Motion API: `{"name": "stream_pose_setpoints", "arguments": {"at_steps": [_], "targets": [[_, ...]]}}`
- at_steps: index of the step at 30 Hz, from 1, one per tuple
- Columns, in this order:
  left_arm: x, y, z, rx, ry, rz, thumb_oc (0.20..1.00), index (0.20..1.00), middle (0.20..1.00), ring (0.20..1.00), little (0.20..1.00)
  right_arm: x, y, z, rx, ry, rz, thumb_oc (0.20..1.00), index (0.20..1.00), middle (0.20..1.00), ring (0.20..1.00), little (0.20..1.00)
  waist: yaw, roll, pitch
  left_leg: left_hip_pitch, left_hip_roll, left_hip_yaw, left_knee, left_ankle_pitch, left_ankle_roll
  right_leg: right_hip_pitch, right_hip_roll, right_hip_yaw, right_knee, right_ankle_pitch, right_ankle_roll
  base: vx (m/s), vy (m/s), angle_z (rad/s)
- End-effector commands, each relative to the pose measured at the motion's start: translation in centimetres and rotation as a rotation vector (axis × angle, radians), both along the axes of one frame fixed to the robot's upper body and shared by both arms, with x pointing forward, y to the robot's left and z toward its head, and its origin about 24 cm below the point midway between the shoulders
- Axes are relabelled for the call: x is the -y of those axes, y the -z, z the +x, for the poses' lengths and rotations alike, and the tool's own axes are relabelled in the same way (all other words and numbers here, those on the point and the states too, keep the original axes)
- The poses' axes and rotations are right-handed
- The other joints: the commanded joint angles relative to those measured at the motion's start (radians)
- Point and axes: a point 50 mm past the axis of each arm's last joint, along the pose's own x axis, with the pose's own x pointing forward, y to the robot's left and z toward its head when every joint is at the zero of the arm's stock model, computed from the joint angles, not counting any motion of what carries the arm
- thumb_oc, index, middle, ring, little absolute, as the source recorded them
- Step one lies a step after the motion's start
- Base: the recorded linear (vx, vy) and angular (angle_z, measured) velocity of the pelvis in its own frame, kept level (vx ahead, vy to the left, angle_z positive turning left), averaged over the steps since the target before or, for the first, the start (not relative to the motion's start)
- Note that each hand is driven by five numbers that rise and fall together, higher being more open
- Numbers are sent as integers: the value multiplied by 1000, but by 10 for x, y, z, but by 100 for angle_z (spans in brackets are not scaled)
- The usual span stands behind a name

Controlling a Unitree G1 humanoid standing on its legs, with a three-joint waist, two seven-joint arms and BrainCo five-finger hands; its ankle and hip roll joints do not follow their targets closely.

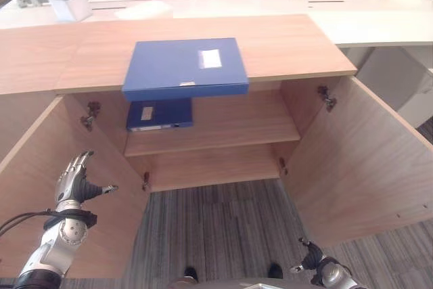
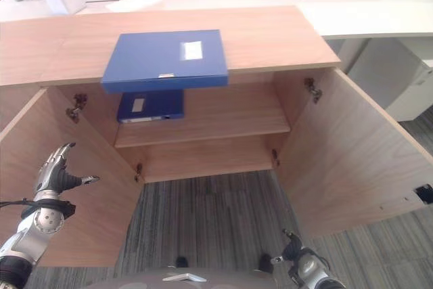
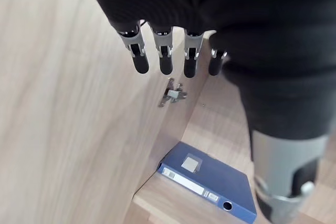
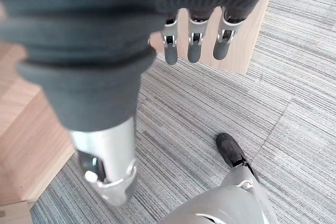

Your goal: Put the empty folder in the office cabinet

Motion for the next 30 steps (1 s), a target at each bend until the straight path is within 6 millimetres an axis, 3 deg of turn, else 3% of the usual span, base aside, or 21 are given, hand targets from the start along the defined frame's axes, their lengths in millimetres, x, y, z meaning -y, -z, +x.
{"name": "stream_pose_setpoints", "arguments": {"at_steps": [1, 6, 10, 11, 12, 24, 30], "targets": [[-9, -36, 24, 144, 36, 171, 1000, 1000, 1000, 1000, 1000, 18, -4, 4, 0, -50, -59, 1000, 1000, 1000, 1000, 1000, -3, 35, -44, 1, 63, -58, 1, -73, -34, 0, -33, 6, 12, 6, 43, 53, -48, 0], [-7, -60, 34, 207, 95, 302, 1000, 1000, 1000, 1000, 1000, 19, -4, -1, -6, -33, -50, 1000, 1000, 1000, 1000, 1000, -13, 46, -56, 7, 80, -60, 1, -69, -47, 17, -17, 2, 9, -13, 35, 44, -51, -3], [-9, -64, 36, 228, 85, 350, 1000, 1000, 1000, 1000, 1000, 19, -3, -4, -12, -21, -45, 1000, 1000, 1000, 1000, 1000, -18, 51, -59, 10, 85, -62, 1, -68, -51, 20, -10, 4, 8, -19, 31, 8, -12, 0], [-4, -83, 41, 294, 114, 392, 1000, 1000, 1000, 1000, 1000, 21, -2, -7, -19, -3, -47, 1000, 1000, 1000, 1000, 1000, -15, 55, -63, 11, 87, -63, 1, -68, -52, 24, -6, 3, 7, -24, 30, 33, -22, 0], [-5, -86, 38, 307, 107, 404, 1000, 1000, 1000, 1000, 1000, 20, 0, -11, -32, 10, -44, 1000, 1000, 1000, 1000, 1000, -13, 56, -66, 13, 90, -62, 1, -69, -54, 27, -4, 3, 6, -27, 28, 44, -33, 1], [-17, -107, 37, 412, 36, 546, 1000, 1000, 1000, 1000, 1000, 16, 3, -20, -53, 23, -31, 1000, 1000, 1000, 1000, 1000, -24, 56, -71, 25, 98, -60, 1, -73, -61, 38, 9, 13, 4, -37, 23, 3, -2, 0], [-17, -111, 48, 412, 48, 578, 1000, 1000, 1000, 1000, 1000, 16, 3, -21, -46, 22, -25, 1000, 1000, 1000, 1000, 1000, -42, 55, -72, 30, 98, -49, 1, -78, -62, 33, 11, 25, 4, -33, 25, 15, 4, -3]]}}
